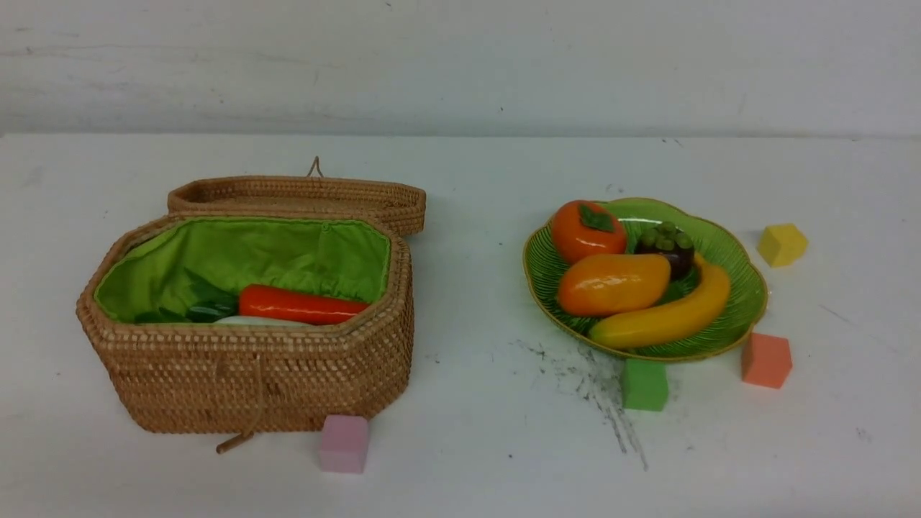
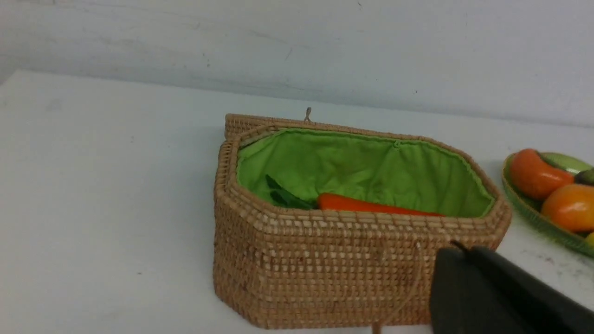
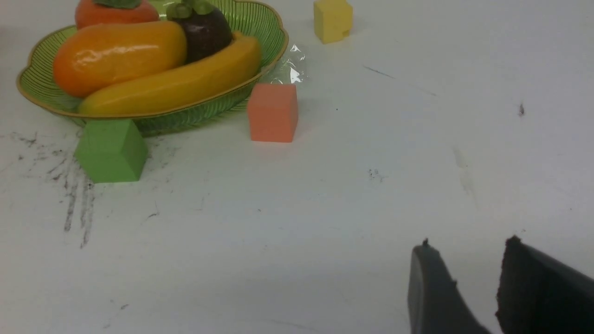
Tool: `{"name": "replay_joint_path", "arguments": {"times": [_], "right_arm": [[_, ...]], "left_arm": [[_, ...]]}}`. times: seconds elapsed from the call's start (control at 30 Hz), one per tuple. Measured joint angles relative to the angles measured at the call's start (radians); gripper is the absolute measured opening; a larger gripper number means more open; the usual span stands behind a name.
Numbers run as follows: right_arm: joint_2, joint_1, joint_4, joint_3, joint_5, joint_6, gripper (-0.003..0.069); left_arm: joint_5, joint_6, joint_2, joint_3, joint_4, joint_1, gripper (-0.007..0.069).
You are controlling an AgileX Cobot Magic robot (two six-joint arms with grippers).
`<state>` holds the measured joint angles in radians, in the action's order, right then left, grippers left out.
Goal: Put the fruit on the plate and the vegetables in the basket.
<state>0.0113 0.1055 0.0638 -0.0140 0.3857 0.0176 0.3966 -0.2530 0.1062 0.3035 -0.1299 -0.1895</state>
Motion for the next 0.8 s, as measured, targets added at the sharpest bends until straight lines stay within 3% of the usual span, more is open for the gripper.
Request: {"name": "replay_joint_path", "arguments": {"times": [0.3,0.8], "right_arm": [[0.0,0.0,0.0,0.0,0.0,0.0,0.0238],[0.0,0.0,0.0,0.0,-0.001,0.0,0.0238]], "left_arm": [[-0.031,-0.029,-0.116,-0.304,0.009,0.152,-0.0004],[-0.012,-0.037,-0.116,-0.331,0.018,0.155,0.0008]]}}
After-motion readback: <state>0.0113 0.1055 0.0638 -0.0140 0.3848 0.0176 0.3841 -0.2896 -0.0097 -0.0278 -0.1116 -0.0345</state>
